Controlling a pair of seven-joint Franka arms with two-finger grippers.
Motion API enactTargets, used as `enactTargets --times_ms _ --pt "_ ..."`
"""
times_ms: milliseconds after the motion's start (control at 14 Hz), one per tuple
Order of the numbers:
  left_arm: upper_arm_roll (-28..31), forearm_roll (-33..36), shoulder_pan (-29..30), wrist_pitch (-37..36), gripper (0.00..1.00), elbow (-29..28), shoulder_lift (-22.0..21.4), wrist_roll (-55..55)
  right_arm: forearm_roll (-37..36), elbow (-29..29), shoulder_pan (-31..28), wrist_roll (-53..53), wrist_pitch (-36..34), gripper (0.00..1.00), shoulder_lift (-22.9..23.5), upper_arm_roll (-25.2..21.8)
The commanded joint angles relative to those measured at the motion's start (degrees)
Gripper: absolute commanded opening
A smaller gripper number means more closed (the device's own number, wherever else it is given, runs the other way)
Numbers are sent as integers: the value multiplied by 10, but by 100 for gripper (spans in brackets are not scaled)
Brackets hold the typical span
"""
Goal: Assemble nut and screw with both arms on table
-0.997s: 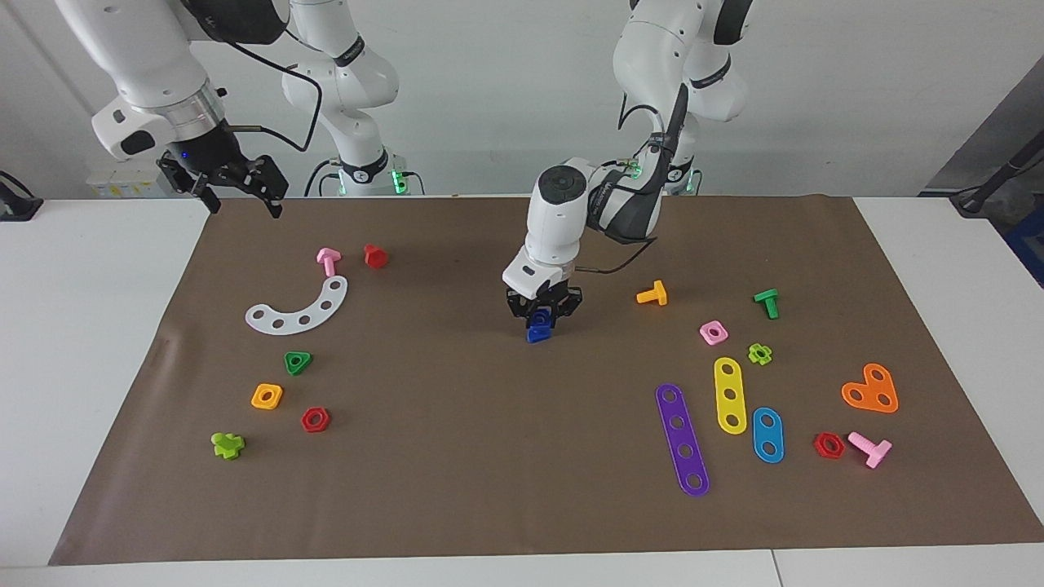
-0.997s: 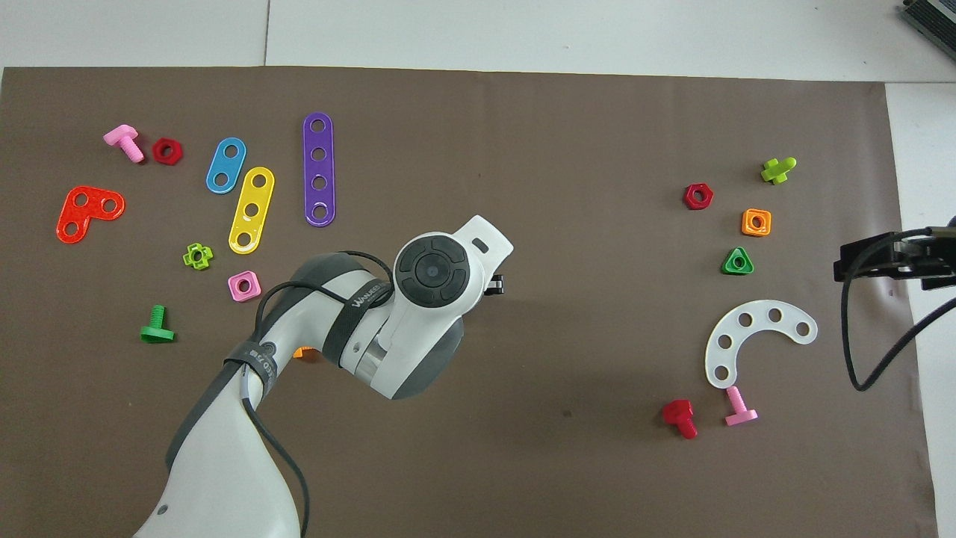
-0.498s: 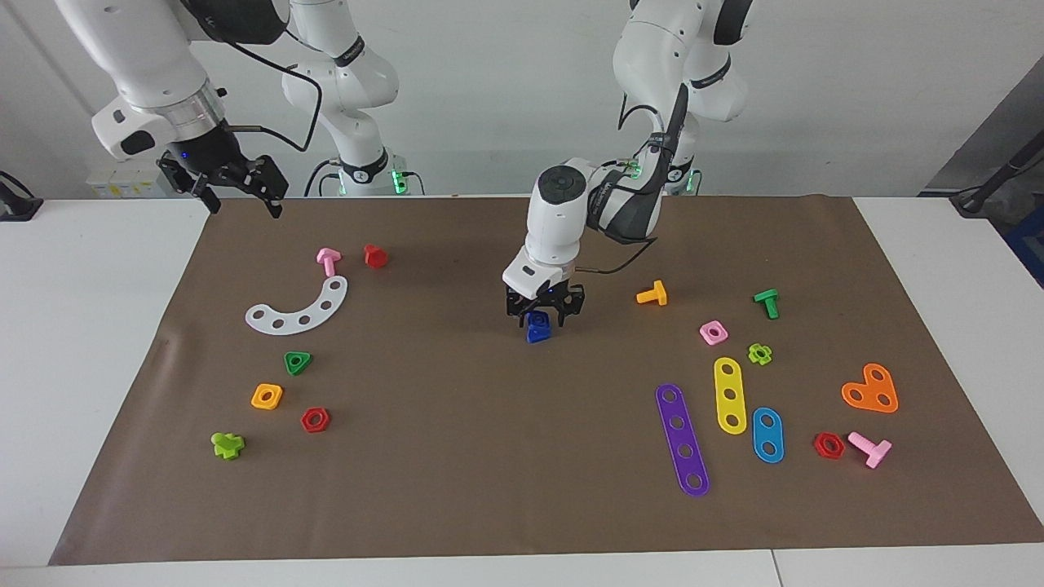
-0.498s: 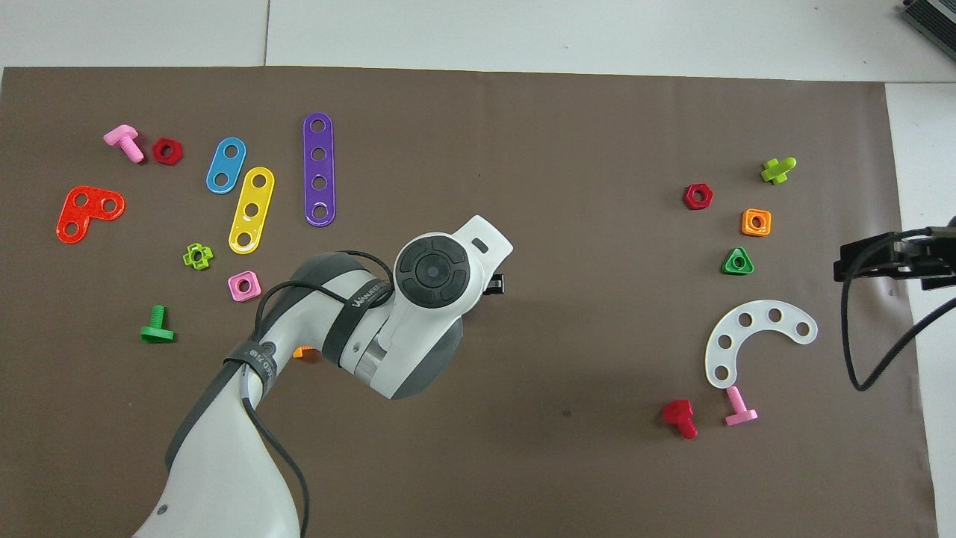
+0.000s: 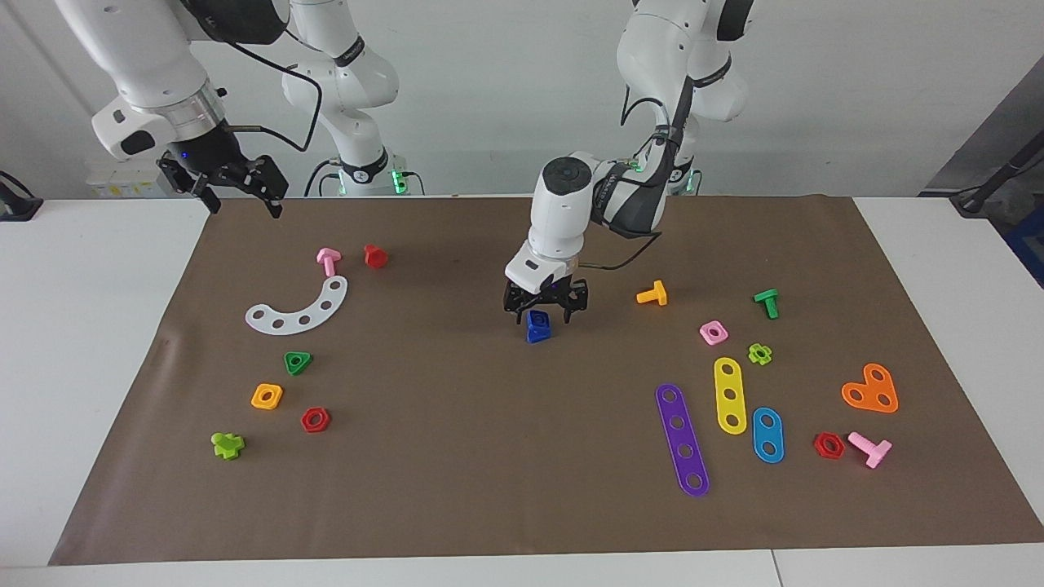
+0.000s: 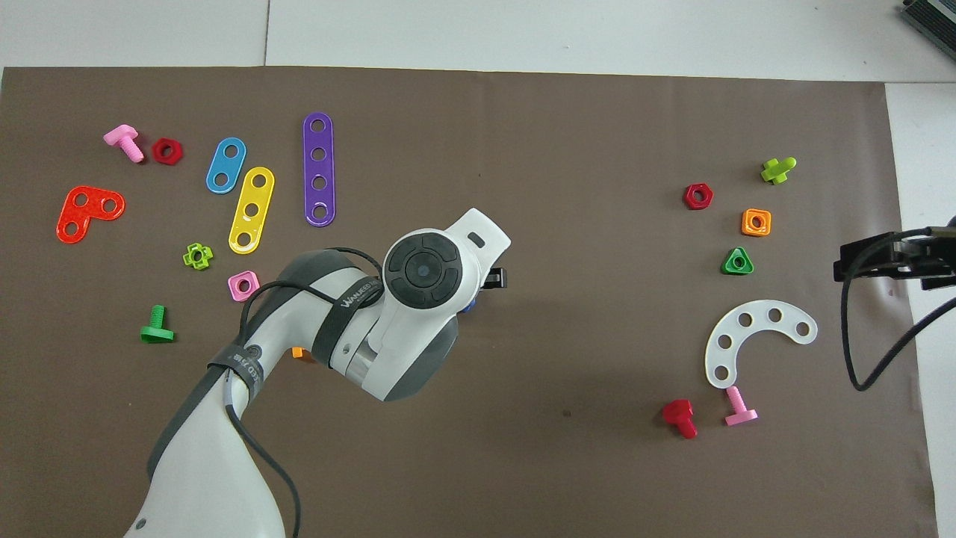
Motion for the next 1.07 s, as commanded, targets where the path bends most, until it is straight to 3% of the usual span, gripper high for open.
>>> enactTargets --times_ms 0,71,142,285,427,498,569,997 --pt "4 10 -1 -14 68 -10 -20 -8 8 -15 0 6 6 100 -13 -1" --pt "4 10 4 -21 43 -10 -25 -8 8 -15 0 6 6 100 -13 -1" --pt "4 10 9 -23 30 -11 -27 -8 8 -15 0 6 6 100 -13 -1" --pt "4 10 9 -23 19 -14 -28 -9 8 -15 0 6 6 100 -13 -1" --pt "4 9 9 -16 17 -17 -28 -11 8 -15 0 6 6 100 -13 -1" --pt "4 10 8 -13 9 -19 -28 -10 8 -15 0 6 6 100 -13 -1" --pt "3 10 7 -11 7 -20 -28 -10 8 -15 0 6 6 100 -13 -1" --pt "2 10 -3 31 7 -32 -21 -10 8 -15 0 6 6 100 -13 -1"
